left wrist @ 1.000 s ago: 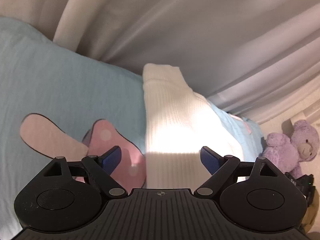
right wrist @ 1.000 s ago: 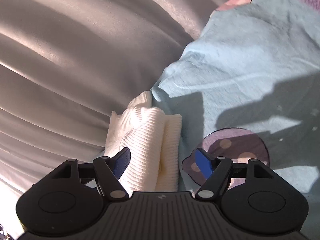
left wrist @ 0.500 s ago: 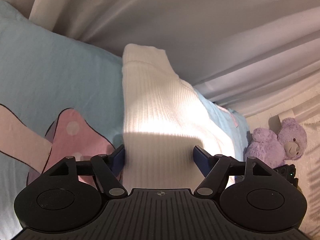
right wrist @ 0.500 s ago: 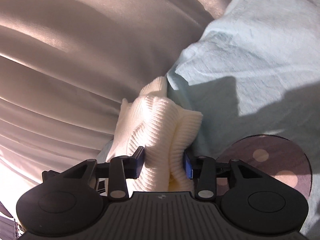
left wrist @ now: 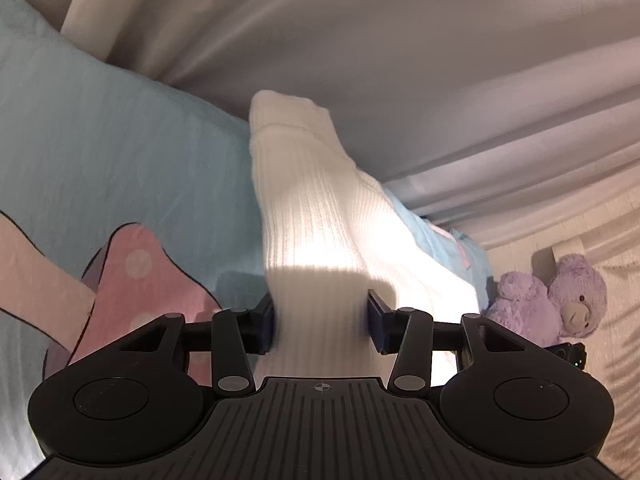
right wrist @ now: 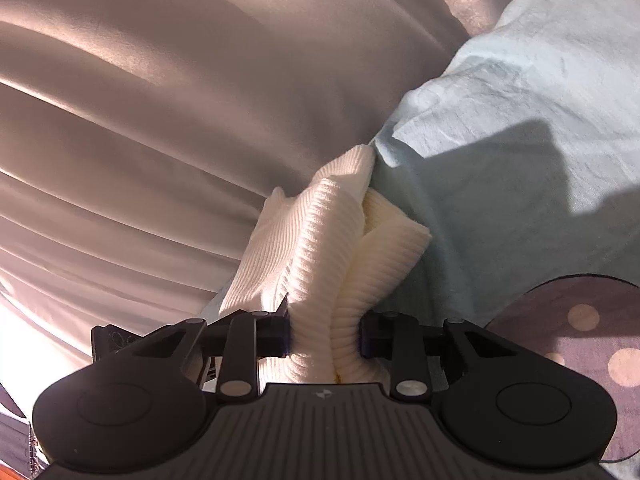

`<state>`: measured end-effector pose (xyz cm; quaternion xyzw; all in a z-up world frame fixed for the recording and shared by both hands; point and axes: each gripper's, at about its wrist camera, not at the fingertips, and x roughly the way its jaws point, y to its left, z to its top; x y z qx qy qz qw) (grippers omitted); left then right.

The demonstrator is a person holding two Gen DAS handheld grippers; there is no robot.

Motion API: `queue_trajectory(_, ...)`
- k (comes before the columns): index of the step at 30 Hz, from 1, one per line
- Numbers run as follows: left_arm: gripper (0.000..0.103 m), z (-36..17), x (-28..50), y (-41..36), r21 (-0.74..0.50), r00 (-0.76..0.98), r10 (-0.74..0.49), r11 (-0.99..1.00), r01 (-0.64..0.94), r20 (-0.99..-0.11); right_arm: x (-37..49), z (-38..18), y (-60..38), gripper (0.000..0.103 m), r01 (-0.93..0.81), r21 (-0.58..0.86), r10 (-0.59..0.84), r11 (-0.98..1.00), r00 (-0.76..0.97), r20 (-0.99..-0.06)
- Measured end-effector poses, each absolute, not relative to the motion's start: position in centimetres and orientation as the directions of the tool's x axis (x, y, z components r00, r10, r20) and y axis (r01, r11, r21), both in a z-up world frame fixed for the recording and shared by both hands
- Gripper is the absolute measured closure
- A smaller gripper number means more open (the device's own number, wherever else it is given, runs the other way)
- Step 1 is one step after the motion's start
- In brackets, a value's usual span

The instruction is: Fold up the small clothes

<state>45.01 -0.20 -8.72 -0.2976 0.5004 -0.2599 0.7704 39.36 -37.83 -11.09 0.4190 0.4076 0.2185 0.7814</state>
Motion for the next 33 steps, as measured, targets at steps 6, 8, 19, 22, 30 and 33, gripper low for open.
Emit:
queue_trajectory(6,0.058,-5.9,44.0,-0.6,-0.740,0.375,-0.730,0.656,0.148,-0.572,38.7,-8.6,-36.4,0.077,-0.048,0.827,0.693,0.560,0.574,-0.436)
queue_trajectory(8,0.058,-4.6,43.2,-0.6,-0.730,0.383,-0.727,0.662,0.171,-0.570,38.4,-7.8,-35.9,0.078,-0.072,0.824,0.701,0.562,0.570,-0.428)
queue_trajectory(19,0.058,0.2,37.6,3.1,-0.704,0.441,-0.688,0.692,0.162,-0.576,36.2,-4.8,-31.8,0.078,-0.134,0.839,0.768,0.527,0.498,-0.402)
queue_trajectory(22,0.058,0.0,36.0,4.6,-0.692,0.437,-0.665,0.711,0.123,-0.605,35.7,-5.1,-30.1,0.078,-0.127,0.840,0.784,0.527,0.453,-0.424)
queue_trajectory(30,0.058,-1.7,33.1,8.4,-0.677,0.453,-0.621,0.734,0.049,-0.640,34.8,-6.3,-26.1,0.078,-0.112,0.846,0.810,0.521,0.377,-0.449)
queue_trajectory(33,0.058,-3.0,32.6,9.7,-0.685,0.454,-0.615,0.729,0.014,-0.645,35.0,-7.0,-25.2,0.078,-0.096,0.842,0.807,0.531,0.361,-0.468)
